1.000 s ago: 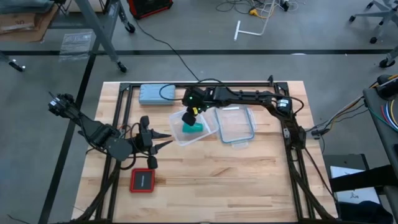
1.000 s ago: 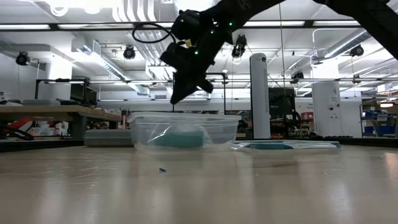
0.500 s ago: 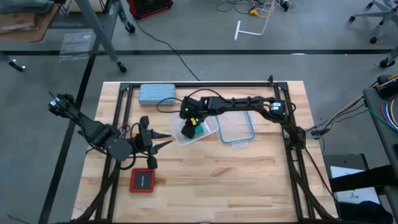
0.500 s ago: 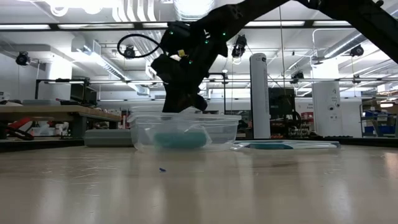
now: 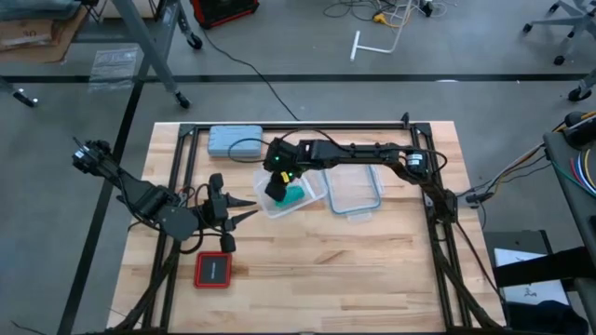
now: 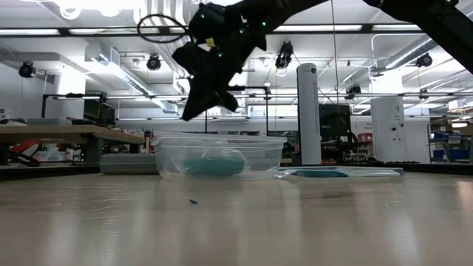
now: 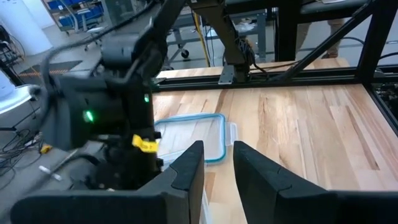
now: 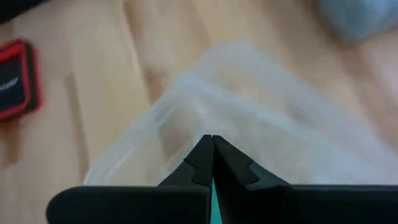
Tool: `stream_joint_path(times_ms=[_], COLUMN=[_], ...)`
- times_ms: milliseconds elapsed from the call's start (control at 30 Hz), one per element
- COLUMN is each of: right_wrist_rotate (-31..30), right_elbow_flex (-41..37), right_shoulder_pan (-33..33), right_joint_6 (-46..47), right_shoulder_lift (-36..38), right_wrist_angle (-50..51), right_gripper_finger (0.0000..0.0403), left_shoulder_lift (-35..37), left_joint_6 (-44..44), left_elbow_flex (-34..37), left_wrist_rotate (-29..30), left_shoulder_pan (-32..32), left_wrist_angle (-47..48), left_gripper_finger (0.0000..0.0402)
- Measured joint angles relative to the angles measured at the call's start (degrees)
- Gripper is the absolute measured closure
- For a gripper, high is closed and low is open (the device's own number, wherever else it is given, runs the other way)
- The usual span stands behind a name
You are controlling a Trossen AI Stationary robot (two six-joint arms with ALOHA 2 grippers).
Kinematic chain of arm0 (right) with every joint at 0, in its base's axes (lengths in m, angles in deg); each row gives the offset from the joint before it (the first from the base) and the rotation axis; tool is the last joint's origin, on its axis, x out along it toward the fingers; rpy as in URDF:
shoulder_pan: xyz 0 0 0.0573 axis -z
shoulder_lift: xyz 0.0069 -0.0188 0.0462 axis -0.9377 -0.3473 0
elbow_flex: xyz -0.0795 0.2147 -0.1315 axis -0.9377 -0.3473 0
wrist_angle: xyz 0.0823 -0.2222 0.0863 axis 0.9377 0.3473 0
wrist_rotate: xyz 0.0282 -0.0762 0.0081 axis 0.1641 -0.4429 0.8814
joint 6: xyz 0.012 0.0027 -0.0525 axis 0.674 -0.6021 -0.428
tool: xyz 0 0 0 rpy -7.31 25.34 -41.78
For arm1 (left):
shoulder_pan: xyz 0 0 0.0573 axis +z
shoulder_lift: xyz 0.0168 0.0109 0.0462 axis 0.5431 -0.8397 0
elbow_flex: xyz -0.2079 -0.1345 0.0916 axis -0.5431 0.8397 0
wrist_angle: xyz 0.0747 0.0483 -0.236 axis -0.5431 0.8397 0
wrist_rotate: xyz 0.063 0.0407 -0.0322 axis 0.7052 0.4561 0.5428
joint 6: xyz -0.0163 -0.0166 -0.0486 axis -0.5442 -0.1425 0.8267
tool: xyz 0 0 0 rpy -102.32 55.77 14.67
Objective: Roll bandage
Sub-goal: Put the transparent zip bag containing the rolled blue bandage into the transparent food container
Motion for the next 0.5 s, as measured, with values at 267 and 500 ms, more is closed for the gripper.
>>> stream_joint_path(times_ms=[267, 500], right_wrist_rotate=[-6.01, -5.40], right_elbow_flex=[0.47, -1.98], right_shoulder_pan=[0.43, 0.13], right_joint_6=[-0.82, 0.58], right_shoulder_lift=[0.01, -2.61], right_wrist_angle=[-0.24, 1.11], right_gripper_finger=[0.0403, 0.0403], left_shoulder_lift=[0.00, 0.00], left_joint_6=[0.01, 0.09], left_elbow_flex=[0.02, 0.02], left_wrist_rotate=[0.00, 0.00], left_shoulder_pan=[-0.02, -0.02], left_wrist_angle=[0.09, 0.28], left_gripper_finger=[0.0321, 0.0323])
